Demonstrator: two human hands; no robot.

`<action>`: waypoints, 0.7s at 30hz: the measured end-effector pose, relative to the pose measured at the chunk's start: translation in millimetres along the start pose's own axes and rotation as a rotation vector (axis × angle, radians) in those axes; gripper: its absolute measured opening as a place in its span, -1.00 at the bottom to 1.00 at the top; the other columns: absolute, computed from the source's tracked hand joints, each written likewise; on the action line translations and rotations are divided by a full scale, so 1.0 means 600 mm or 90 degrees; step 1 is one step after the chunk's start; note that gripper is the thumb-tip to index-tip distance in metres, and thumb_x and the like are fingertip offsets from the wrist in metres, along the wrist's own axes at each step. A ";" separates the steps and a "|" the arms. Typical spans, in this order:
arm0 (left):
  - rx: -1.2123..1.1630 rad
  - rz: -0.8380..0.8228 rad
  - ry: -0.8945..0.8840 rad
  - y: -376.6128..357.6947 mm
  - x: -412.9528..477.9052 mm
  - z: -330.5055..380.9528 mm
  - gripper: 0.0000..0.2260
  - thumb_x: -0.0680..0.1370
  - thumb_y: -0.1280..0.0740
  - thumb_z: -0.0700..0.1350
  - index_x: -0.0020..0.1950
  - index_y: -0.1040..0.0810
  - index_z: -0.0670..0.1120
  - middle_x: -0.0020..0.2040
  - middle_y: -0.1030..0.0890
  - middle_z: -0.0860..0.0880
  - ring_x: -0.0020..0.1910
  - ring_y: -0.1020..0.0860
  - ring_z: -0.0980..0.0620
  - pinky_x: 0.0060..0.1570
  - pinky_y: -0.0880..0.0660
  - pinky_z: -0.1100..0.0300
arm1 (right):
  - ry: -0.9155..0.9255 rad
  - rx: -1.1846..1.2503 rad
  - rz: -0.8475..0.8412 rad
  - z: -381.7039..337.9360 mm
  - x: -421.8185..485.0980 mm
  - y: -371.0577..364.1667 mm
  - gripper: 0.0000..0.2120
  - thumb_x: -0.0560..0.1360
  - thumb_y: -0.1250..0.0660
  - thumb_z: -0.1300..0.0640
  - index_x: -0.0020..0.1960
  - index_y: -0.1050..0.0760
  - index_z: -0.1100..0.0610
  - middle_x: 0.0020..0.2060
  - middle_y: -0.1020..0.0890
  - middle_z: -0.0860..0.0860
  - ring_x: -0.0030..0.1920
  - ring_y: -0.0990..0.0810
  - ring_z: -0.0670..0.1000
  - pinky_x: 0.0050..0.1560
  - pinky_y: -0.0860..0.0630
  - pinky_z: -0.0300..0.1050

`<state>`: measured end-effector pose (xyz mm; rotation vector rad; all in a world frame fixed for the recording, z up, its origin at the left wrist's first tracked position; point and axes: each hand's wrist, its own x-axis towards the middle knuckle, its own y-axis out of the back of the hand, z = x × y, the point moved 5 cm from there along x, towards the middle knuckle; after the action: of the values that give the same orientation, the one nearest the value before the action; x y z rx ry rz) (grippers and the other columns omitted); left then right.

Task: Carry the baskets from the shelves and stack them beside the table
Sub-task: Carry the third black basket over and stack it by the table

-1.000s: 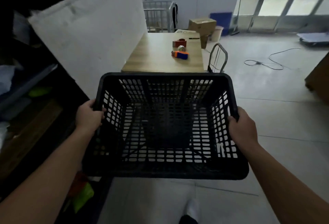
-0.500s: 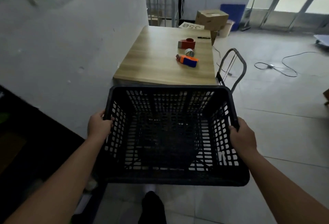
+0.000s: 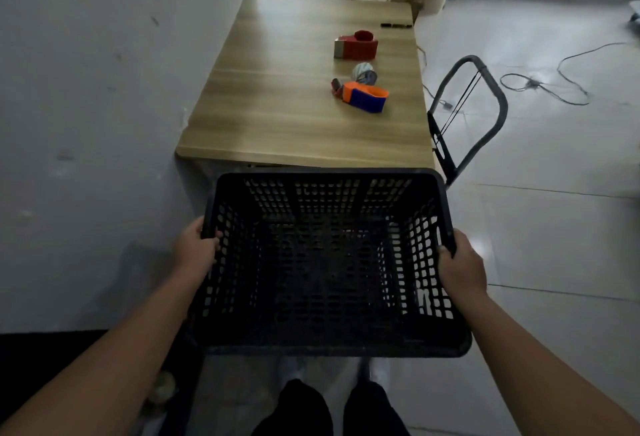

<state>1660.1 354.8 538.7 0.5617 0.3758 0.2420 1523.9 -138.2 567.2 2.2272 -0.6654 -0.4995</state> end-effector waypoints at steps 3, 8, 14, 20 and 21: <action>0.007 -0.007 0.033 -0.035 0.035 -0.013 -0.65 0.42 -0.24 -0.41 -0.19 -0.60 0.05 -0.32 -0.60 0.00 -0.40 -0.50 -0.04 -0.34 -0.47 0.11 | -0.021 -0.018 -0.030 0.012 0.042 -0.036 -0.75 0.58 -0.18 0.15 0.24 -0.44 0.09 -0.01 -0.64 0.11 -0.01 -0.58 0.23 -0.05 -0.52 0.09; -0.002 -0.022 0.056 -0.077 0.064 -0.029 -0.65 0.46 -0.23 -0.47 -0.11 -0.57 -0.01 -0.25 -0.59 -0.04 -0.38 -0.48 -0.04 -0.36 -0.42 0.16 | -0.029 -0.029 -0.058 0.031 0.083 -0.074 -0.75 0.58 -0.18 0.17 0.25 -0.44 0.13 0.02 -0.64 0.15 0.01 -0.59 0.24 -0.05 -0.52 0.09; -0.021 -0.008 0.078 -0.109 0.079 -0.038 -0.57 0.50 -0.23 -0.48 0.15 -0.60 -0.02 -0.12 -0.61 -0.11 -0.32 -0.49 -0.03 -0.31 -0.41 0.16 | -0.044 -0.030 -0.078 0.050 0.105 -0.108 -0.81 0.58 -0.19 0.20 0.18 -0.45 0.11 -0.06 -0.63 0.08 -0.08 -0.59 0.16 -0.12 -0.51 0.03; 0.001 -0.018 0.089 -0.125 0.094 -0.048 -0.64 0.52 -0.21 -0.48 0.08 -0.58 -0.06 -0.09 -0.60 -0.18 -0.24 -0.48 -0.07 -0.24 -0.39 0.11 | -0.046 -0.044 -0.085 0.050 0.126 -0.133 -0.81 0.58 -0.20 0.21 0.18 -0.45 0.14 -0.05 -0.64 0.12 -0.06 -0.60 0.21 -0.11 -0.51 0.04; 0.008 -0.018 0.093 -0.125 0.096 -0.051 -0.65 0.52 -0.21 -0.48 0.08 -0.58 -0.09 -0.09 -0.60 -0.18 -0.25 -0.48 -0.07 -0.27 -0.39 0.13 | -0.049 -0.043 -0.088 0.048 0.129 -0.138 -0.81 0.58 -0.20 0.20 0.18 -0.45 0.14 -0.04 -0.64 0.12 -0.06 -0.60 0.21 -0.11 -0.52 0.04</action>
<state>1708.6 326.0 456.7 0.5514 0.5270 0.2543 1594.7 -151.8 475.3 2.2092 -0.5281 -0.6709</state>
